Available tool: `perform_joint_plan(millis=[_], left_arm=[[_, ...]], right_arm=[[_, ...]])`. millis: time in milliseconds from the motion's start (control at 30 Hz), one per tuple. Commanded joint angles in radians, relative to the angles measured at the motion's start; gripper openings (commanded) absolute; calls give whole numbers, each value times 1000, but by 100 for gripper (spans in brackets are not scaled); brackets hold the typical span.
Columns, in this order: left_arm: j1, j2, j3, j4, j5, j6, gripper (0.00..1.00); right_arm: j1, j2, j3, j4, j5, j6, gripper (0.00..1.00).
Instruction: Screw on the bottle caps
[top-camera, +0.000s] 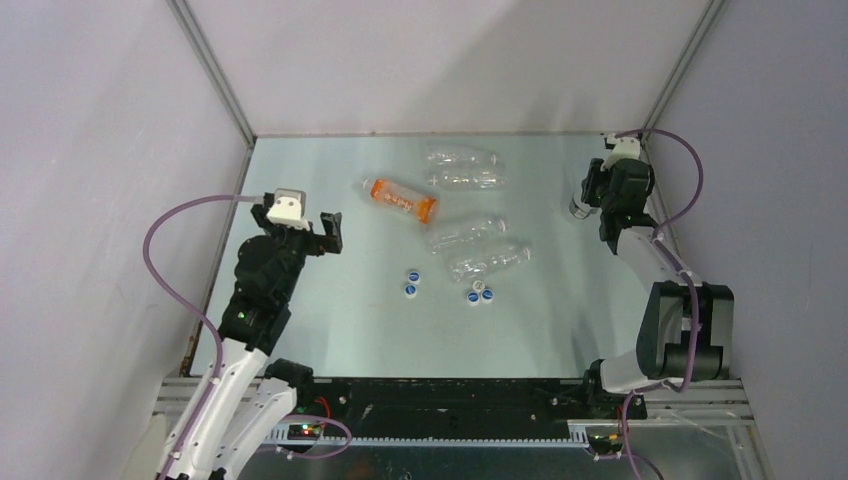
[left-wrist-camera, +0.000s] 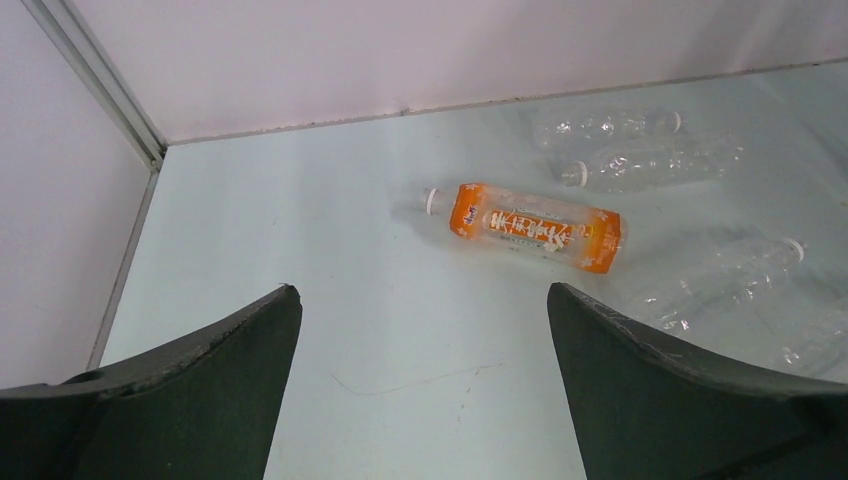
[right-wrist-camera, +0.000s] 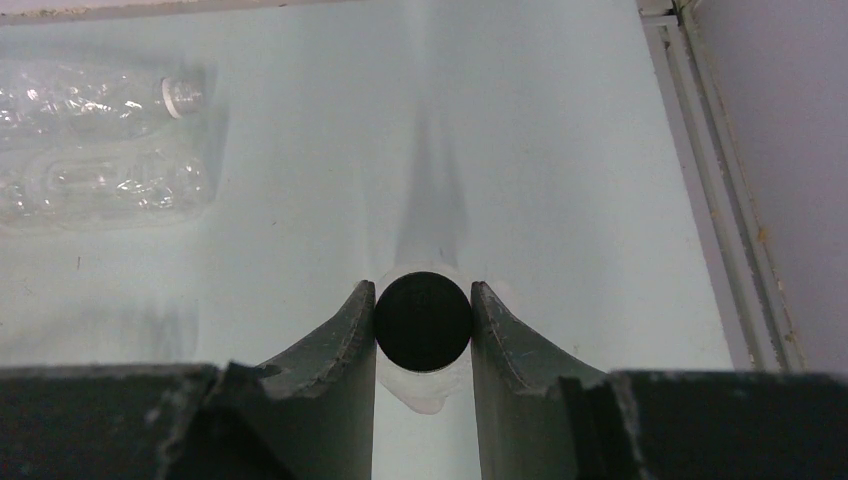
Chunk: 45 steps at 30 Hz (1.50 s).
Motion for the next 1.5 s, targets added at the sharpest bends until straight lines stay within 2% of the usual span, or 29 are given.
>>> perform_joint_plan(millis=[0,400,500,733,1033,1267,1367,1467], left_arm=[[18,-13,-10,48,10,-16,100],[35,-35,-28,58,15,-19,100],[36,-35,-32,59,17,-19,100],[38,-41,-37,59,20,-19,100],[39,-44,-40,59,28,-19,100],[42,-46,-41,59,31,-19,100],[42,-45,-43,79,36,-20,100],[42,-37,-44,82,22,-35,100]], right_arm=[[-2,32,-16,98,13,-7,4],[0,52,-88,171,37,-32,16],[1,46,-105,181,35,-31,20],[7,20,-140,209,40,-23,41],[-4,11,-141,214,28,-1,54],[-11,-12,-141,191,52,12,61],[-11,-53,-141,160,61,25,67],[-11,-114,-133,106,87,61,69]])
